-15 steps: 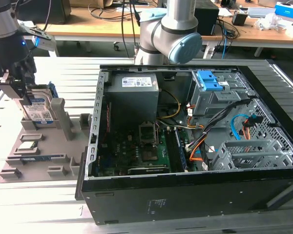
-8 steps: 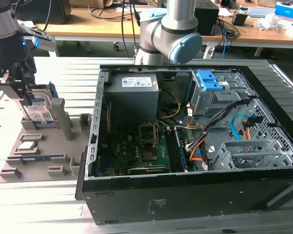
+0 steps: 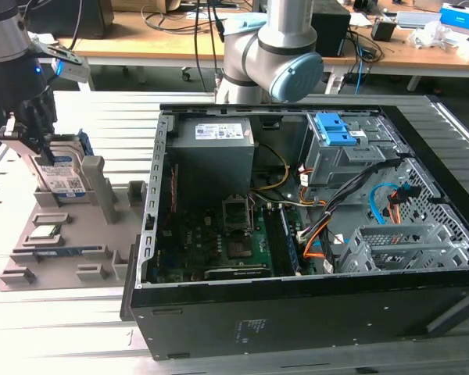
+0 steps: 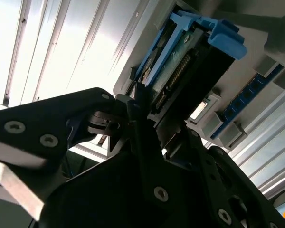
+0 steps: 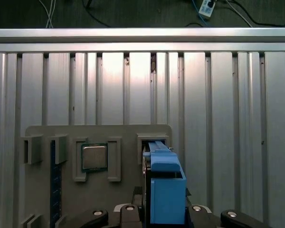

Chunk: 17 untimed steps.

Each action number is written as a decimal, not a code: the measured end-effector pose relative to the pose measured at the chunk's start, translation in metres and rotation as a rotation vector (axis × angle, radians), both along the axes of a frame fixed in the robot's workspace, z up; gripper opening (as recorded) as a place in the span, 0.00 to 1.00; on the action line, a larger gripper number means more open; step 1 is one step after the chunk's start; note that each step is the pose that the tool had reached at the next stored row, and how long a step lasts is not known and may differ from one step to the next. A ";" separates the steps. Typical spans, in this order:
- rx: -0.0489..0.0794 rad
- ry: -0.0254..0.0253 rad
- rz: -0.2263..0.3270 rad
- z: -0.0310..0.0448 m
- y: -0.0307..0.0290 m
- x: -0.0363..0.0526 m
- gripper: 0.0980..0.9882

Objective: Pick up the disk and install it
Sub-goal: 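Pick up the disk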

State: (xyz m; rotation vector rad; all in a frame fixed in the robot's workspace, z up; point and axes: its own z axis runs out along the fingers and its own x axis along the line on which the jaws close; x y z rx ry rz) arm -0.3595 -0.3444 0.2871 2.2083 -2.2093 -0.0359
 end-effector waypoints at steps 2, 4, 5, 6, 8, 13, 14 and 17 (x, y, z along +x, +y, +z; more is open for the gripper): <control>0.000 0.0001 0.000 0.0000 0.0000 0.0000 0.30; 0.000 0.0001 0.000 0.0000 0.0000 0.0000 0.30; 0.000 0.0000 0.000 0.0000 0.0000 0.0000 0.30; -0.001 0.0001 0.000 0.0000 0.0000 0.0000 0.30; -0.001 0.0000 0.000 0.0000 0.0000 0.0000 0.30; -0.001 0.0000 0.000 0.0016 0.0000 0.0000 0.30; -0.001 0.0000 0.000 0.0031 0.0000 0.0000 0.30; -0.001 0.0000 0.000 0.0060 0.0003 0.0000 0.30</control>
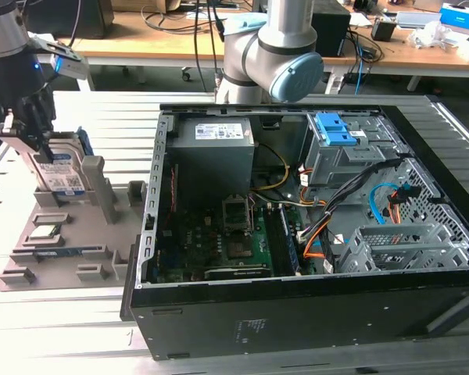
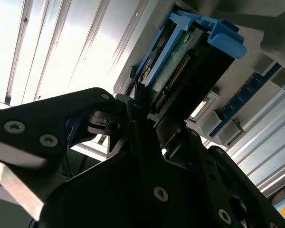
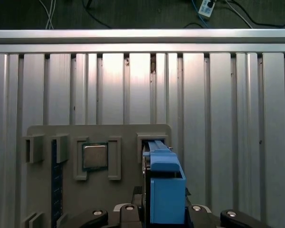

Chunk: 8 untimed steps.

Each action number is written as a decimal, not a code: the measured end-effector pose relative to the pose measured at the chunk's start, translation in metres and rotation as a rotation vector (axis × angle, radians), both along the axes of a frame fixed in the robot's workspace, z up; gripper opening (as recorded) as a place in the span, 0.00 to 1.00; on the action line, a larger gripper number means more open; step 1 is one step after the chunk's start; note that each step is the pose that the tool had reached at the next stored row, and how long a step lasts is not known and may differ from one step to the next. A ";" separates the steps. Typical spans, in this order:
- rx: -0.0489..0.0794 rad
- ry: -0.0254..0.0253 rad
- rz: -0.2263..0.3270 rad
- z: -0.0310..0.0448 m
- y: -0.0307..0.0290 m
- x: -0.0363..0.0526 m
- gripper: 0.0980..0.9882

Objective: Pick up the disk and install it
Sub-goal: 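Pick up the disk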

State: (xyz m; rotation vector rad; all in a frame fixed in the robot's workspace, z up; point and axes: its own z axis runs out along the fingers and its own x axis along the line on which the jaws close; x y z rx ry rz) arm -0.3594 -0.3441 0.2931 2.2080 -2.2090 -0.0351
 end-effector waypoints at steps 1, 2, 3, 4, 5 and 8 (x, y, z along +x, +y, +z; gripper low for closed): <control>0.000 0.0001 0.000 0.0016 0.0001 0.0000 0.30; 0.000 0.0001 0.000 0.0025 0.0002 0.0000 0.30; 0.000 0.0001 0.000 0.0034 0.0002 0.0000 0.30; 0.000 0.0000 0.000 0.0046 0.0003 0.0000 0.30; 0.000 0.0001 0.000 0.0057 0.0003 0.0000 0.30; 0.000 0.0001 0.000 0.0100 0.0005 0.0000 0.30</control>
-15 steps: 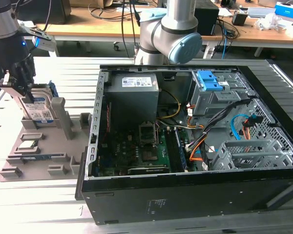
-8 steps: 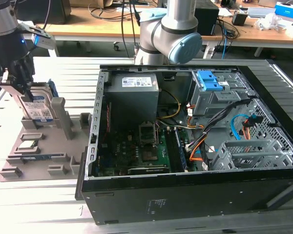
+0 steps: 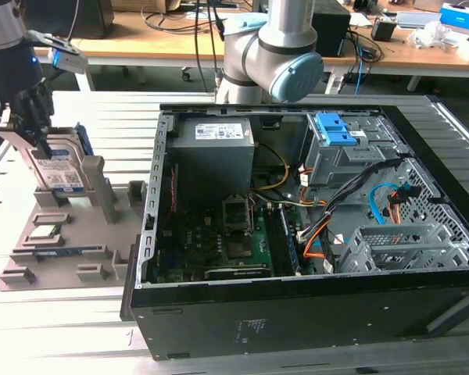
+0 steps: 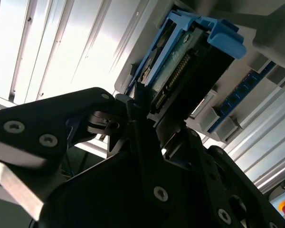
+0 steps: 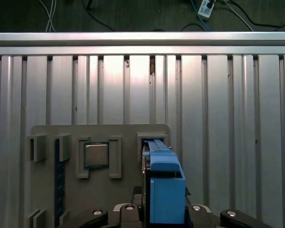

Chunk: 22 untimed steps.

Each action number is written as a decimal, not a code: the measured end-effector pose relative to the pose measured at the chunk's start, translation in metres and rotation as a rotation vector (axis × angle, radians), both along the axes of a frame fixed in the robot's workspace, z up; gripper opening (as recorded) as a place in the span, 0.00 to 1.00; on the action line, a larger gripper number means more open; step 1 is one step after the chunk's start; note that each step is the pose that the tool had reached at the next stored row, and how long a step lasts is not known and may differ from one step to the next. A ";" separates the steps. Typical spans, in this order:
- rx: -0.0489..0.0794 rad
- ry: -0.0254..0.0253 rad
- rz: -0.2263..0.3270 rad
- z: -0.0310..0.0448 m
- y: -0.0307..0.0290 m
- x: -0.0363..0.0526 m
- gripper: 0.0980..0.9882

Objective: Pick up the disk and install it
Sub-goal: 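Pick up the disk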

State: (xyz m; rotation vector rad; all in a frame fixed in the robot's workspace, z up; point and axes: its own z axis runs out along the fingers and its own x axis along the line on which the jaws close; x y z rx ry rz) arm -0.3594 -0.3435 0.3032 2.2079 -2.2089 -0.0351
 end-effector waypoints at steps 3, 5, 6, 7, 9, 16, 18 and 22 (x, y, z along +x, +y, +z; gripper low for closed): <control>0.000 0.0001 0.000 0.0043 0.0002 0.0000 0.30; 0.000 -0.0001 0.000 0.0071 0.0003 0.0000 0.30; 0.000 0.0000 0.000 0.0089 0.0004 0.0000 0.30; 0.000 0.0000 0.000 0.0104 0.0004 0.0000 0.30; 0.000 0.0000 0.000 0.0141 0.0005 0.0000 0.30; 0.000 0.0000 0.000 0.0273 0.0010 0.0000 0.30; 0.000 0.0000 0.000 0.0309 0.0011 0.0000 0.30; 0.000 0.0000 0.000 0.0369 0.0014 0.0001 0.30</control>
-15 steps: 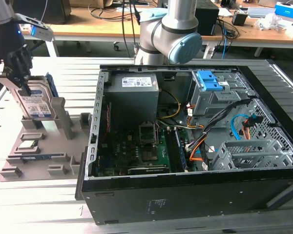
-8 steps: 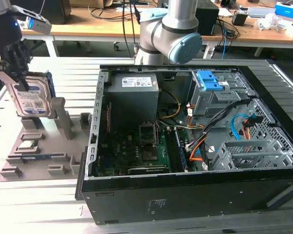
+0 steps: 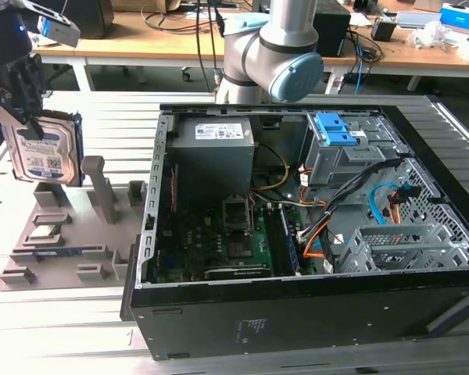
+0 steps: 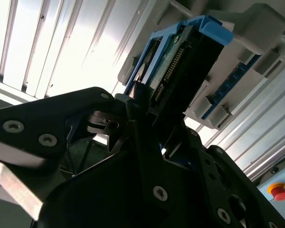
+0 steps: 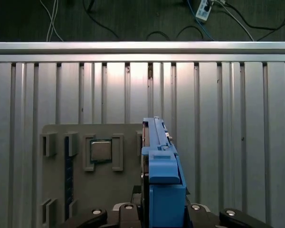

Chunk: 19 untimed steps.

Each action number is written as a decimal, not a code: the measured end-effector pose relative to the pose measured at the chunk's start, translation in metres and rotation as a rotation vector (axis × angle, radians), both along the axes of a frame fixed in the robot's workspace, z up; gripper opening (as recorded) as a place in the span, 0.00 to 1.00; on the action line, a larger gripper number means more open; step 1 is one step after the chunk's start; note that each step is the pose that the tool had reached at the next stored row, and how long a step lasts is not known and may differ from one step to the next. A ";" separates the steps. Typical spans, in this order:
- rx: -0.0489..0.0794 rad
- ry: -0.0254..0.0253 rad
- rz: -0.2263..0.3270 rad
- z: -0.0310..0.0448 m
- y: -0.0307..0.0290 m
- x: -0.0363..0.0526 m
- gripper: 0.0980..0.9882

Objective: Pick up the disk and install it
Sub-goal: 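Pick up the disk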

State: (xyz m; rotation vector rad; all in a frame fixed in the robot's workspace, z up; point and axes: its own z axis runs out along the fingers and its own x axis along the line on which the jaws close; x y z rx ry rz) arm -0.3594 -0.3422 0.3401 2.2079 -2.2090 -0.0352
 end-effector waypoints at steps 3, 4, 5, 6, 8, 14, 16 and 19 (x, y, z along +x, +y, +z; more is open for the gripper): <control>0.000 -0.0001 0.000 0.0062 0.0002 0.0000 0.30; 0.000 0.0000 0.000 0.0089 0.0002 0.0000 0.30; 0.000 0.0000 0.000 0.0112 0.0003 0.0000 0.30; 0.000 0.0000 0.000 0.0137 0.0003 0.0000 0.30; 0.000 -0.0001 0.000 0.0201 0.0005 0.0000 0.30; 0.000 0.0000 0.000 0.0360 0.0006 0.0001 0.30; 0.000 0.0000 0.000 0.0413 0.0007 0.0001 0.30; 0.000 0.0000 0.000 0.0483 0.0009 0.0001 0.30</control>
